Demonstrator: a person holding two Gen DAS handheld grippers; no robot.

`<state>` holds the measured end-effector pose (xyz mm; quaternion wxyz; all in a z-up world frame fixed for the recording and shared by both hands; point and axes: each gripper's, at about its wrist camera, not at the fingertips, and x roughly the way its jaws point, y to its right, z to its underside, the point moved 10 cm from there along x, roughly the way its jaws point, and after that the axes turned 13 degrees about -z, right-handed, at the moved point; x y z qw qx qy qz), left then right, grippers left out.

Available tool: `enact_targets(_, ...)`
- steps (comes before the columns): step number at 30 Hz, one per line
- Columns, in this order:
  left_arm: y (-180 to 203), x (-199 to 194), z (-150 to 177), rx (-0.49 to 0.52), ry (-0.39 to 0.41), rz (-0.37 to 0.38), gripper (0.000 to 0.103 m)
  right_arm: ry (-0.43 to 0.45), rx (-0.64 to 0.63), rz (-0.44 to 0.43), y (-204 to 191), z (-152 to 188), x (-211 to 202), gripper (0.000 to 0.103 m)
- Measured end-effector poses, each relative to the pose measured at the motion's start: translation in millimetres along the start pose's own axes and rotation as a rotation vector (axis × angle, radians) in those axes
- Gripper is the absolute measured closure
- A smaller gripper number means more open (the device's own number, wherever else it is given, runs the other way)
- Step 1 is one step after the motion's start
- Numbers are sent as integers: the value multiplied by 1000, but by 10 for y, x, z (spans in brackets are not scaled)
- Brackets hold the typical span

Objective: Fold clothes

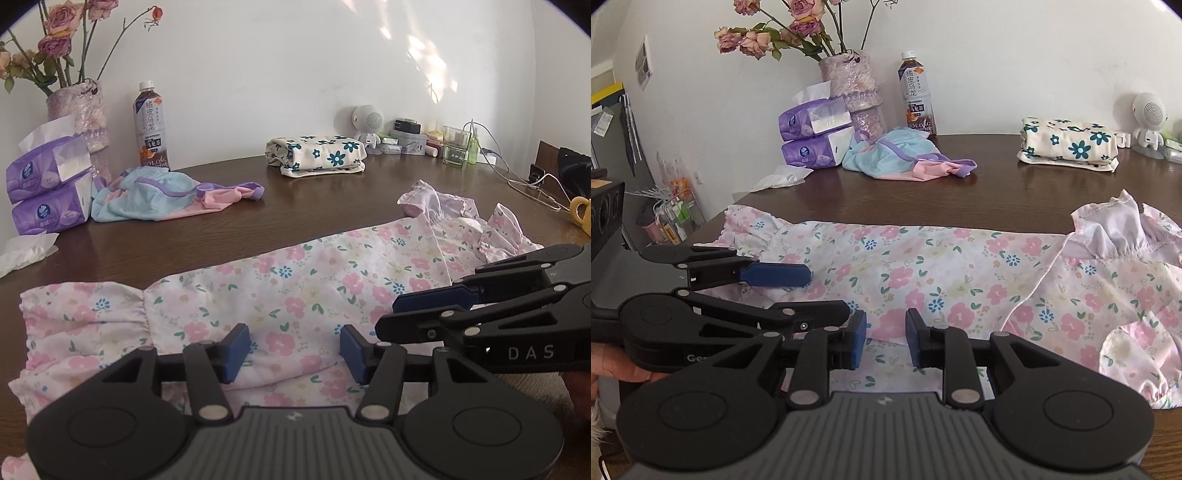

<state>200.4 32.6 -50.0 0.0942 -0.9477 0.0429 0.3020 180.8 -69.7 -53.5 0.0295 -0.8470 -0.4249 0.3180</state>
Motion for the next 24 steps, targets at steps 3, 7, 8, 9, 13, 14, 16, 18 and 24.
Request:
enact_targets(3,-4,-1,1,-3,0,2,49,-4,-13,17,-11,1,7,80)
enact_targets(7,-10,-3,2,-7,-1,5,49,-7,-20,24,-17,3,11,79)
enact_targets(8,-11,-4,2,-8,-1,5,49,-6,-18,23,-16,3,11,79)
enact_targets(9,-13,-4,2,-9,-1,6,49,-7,-19,23,-17,2,12,79)
enact_targets(13,-23,-20,6,-16,1,12,49,-7,-20,24,-19,1,16,79)
enact_targets(14,-25,-32,6,-14,2,13,49,-6,-19,23,-18,1,17,79)
enact_targets(16,-29,-67,-2,-4,8,6,49,-5,-17,22,-17,1,14,79)
enact_targets(18,-69,-119,-35,-15,30,-14,49,-6,-19,23,-13,3,13,79)
enact_targets(24,-227,-175,-160,-107,58,-42,49,-7,-22,24,-12,6,14,79)
